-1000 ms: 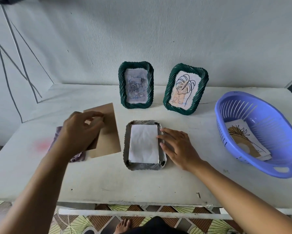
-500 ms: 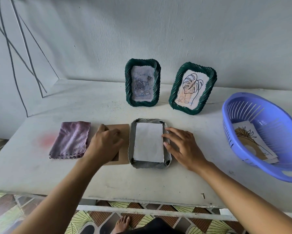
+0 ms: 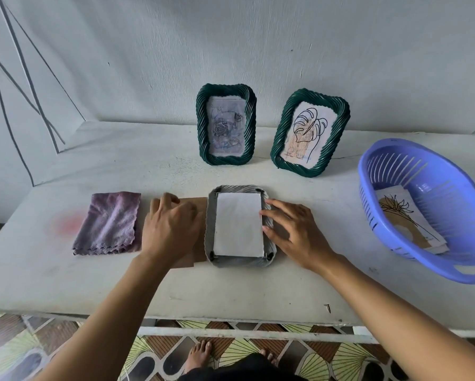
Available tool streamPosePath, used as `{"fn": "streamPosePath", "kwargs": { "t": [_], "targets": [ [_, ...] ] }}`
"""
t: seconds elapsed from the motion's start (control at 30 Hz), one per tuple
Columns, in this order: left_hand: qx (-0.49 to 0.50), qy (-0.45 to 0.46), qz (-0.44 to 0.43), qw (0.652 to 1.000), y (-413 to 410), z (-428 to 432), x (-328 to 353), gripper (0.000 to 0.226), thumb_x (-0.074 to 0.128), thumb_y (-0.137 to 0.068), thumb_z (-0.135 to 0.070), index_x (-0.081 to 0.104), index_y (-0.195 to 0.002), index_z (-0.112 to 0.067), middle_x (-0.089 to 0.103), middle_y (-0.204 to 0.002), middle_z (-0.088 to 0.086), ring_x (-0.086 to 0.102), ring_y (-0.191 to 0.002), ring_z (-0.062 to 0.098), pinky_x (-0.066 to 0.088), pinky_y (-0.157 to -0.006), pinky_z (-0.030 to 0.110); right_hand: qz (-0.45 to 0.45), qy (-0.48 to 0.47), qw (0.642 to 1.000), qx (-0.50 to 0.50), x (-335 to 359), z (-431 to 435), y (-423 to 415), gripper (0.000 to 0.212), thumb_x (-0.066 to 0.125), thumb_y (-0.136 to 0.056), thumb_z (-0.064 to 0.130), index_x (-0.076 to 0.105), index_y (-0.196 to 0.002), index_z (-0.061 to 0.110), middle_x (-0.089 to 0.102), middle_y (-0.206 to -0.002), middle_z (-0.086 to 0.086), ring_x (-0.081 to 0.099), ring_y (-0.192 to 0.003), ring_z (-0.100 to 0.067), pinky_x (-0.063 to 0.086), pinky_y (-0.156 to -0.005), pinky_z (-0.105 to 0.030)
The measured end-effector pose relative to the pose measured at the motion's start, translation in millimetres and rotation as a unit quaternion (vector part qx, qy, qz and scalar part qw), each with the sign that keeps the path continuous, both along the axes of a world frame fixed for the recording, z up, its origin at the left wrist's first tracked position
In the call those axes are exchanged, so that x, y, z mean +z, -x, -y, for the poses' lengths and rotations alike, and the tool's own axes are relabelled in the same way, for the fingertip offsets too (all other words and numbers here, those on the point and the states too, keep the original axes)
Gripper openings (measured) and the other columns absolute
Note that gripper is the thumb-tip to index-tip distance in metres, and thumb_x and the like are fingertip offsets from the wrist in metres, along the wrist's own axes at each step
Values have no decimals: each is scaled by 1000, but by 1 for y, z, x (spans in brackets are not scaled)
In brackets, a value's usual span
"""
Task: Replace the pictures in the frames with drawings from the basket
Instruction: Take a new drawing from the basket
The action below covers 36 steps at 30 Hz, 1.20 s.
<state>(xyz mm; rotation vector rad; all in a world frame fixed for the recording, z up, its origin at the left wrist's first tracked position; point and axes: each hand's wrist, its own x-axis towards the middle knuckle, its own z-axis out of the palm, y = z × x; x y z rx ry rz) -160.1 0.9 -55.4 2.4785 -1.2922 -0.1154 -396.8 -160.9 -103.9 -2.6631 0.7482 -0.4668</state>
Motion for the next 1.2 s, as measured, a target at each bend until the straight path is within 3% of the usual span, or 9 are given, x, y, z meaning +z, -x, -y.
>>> {"fn": "streamPosePath", "kwargs": {
  "t": [0.13,0.3,0.53,0.7,0.93,1.1,1.2],
  "targets": [
    [-70,47,-7,996,2,22,-1,30,67,-91,-37,70,-116,-21,57,-115,10,51,-109,35,48,-84,45,21,-7,1000,-2,0,1,-1,45,41,-98,55,61,-131,31,46,-149,10,41,-136,-11,24,-112,-33],
    [-131,-13,10,991,1,45,-12,52,57,-91,-58,54,-136,-32,47,-126,2,42,-120,26,36,-93,45,47,-24,999,-13,-1,4,-2,44,45,-97,54,61,-131,31,50,-145,12,43,-134,-7,28,-110,-33],
    [-143,-29,-32,989,-13,54,-18,59,56,-87,-67,51,-139,-38,39,-122,-4,45,-120,19,27,-95,42,55,-19,998,-12,-2,9,-4,43,49,-94,53,62,-128,29,52,-139,14,45,-129,-6,30,-106,-36],
    [-133,-6,-55,990,-15,54,-21,61,62,-83,-67,54,-137,-39,37,-116,-7,50,-109,17,23,-90,37,51,-6,998,-20,-3,12,-9,42,49,-95,52,62,-127,28,51,-133,15,47,-125,-5,34,-104,-42],
    [-114,55,-69,990,-9,52,-27,55,76,-77,-57,63,-126,-36,41,-116,-6,45,-116,20,26,-87,36,53,14,998,-22,-4,10,-10,38,51,-95,51,63,-124,29,50,-131,16,50,-120,-7,34,-102,-42],
    [-119,31,-101,987,-10,60,-19,50,80,-76,-51,62,-118,-32,43,-118,-7,47,-115,18,27,-89,36,49,13,998,-22,-3,9,-10,36,52,-95,50,63,-123,30,50,-132,16,52,-118,-9,31,-103,-40],
    [-114,-11,-129,985,-16,67,-12,54,83,-70,-53,61,-115,-31,45,-115,-7,51,-108,16,38,-96,41,44,8,999,-23,-3,9,-9,36,52,-96,51,62,-124,31,50,-133,17,52,-119,-8,31,-104,-39]
  ]
}}
